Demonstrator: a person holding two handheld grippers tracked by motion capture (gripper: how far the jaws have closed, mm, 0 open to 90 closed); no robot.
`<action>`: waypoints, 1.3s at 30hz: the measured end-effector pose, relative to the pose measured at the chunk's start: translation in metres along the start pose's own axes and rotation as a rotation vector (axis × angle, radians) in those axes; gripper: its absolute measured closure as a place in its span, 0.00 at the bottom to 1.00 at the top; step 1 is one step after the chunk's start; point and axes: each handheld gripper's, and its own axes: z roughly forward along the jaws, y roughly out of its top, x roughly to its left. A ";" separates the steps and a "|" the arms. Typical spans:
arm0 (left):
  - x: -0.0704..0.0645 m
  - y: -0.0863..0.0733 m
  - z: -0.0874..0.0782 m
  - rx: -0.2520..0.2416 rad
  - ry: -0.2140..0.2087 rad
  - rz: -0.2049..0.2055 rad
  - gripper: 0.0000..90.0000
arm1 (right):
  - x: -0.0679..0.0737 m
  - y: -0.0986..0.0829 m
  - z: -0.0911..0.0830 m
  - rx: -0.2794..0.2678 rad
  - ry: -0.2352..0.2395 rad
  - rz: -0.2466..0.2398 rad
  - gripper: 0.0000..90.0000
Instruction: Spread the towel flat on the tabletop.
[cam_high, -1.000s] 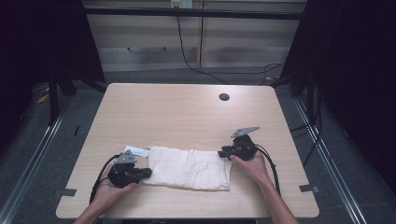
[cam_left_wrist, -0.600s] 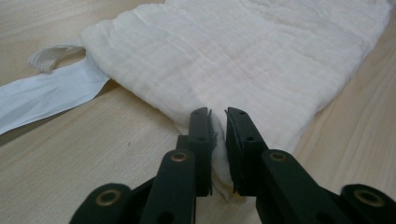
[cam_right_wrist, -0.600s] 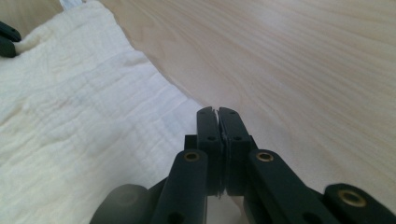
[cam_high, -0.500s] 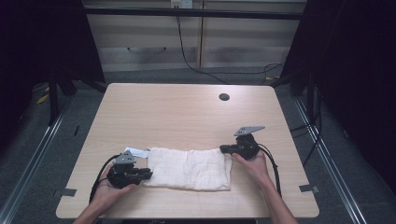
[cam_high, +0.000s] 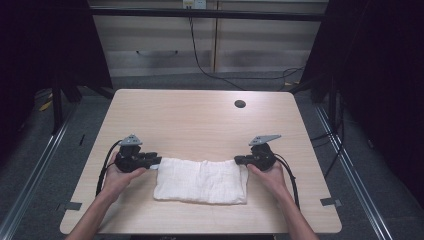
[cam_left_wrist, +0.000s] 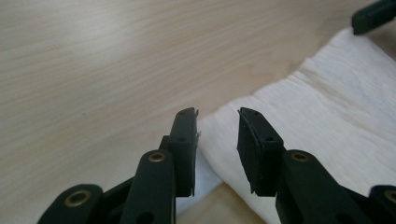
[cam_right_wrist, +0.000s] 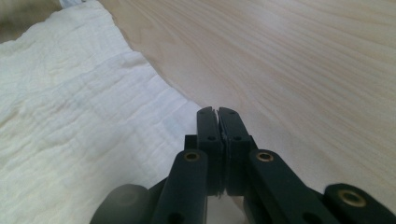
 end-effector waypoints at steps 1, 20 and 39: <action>0.002 0.002 0.005 0.020 0.005 0.002 0.75 | 0.000 0.000 0.000 0.002 -0.002 0.002 0.99; -0.001 -0.001 0.034 0.099 0.050 0.084 0.73 | 0.002 -0.002 0.002 0.012 0.005 -0.007 0.98; 0.004 -0.008 0.020 0.036 0.012 0.063 0.96 | 0.005 -0.003 -0.012 -0.036 0.014 0.004 0.98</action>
